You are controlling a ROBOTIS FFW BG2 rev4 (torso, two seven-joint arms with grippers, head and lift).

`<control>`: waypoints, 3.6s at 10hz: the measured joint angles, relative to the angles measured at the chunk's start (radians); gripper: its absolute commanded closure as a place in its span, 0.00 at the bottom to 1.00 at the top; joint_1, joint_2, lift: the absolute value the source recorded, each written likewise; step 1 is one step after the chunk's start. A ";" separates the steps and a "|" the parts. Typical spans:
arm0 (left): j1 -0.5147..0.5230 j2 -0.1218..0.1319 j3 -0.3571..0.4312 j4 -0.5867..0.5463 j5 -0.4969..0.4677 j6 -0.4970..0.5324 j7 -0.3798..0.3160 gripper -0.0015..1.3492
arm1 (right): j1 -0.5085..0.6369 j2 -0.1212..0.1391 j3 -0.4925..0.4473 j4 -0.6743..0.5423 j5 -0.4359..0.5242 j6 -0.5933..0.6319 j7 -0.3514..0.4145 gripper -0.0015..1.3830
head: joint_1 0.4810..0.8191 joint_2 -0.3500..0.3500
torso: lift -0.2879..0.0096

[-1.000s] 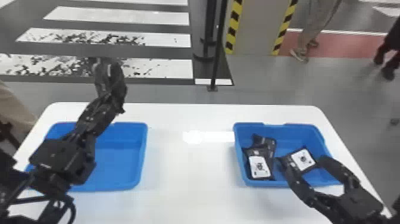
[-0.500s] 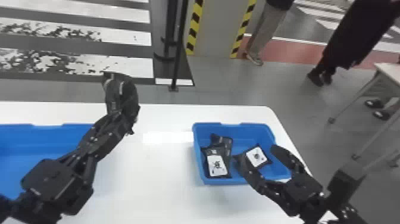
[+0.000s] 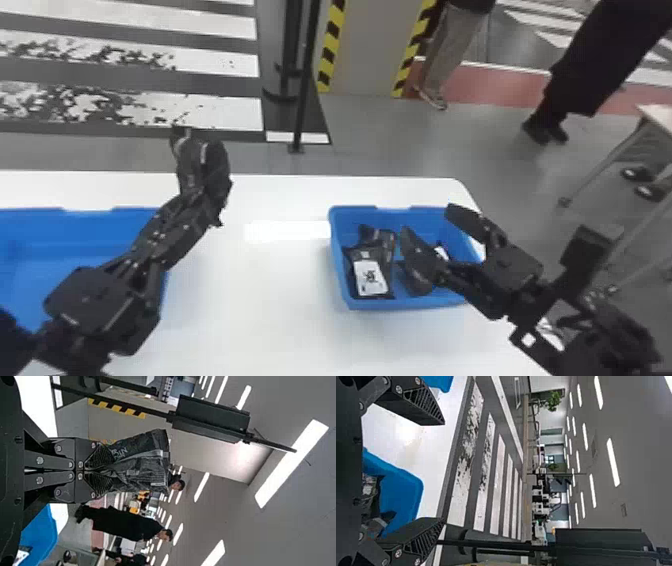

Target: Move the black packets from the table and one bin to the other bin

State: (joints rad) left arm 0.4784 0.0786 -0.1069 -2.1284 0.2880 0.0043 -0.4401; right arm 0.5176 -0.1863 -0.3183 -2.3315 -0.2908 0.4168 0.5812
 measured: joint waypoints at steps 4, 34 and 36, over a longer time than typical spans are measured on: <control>-0.024 0.003 -0.017 0.038 -0.041 -0.054 0.003 0.90 | -0.188 -0.068 0.095 -0.052 -0.140 0.179 0.090 0.13 | 0.63 0.34 | 0.60; -0.038 0.010 -0.094 0.129 0.071 -0.180 0.031 0.35 | -0.431 -0.120 0.164 -0.015 -0.112 0.142 0.024 0.80 | 0.45 0.35 | 0.60; -0.035 0.007 -0.095 0.152 0.087 -0.230 0.046 0.27 | -0.390 -0.120 0.066 0.044 -0.055 0.126 0.023 0.80 | 0.47 0.28 | 0.60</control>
State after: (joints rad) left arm 0.4436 0.0857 -0.2018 -1.9762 0.3748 -0.2253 -0.3944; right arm 0.1280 -0.3060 -0.2524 -2.2878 -0.3456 0.5431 0.6044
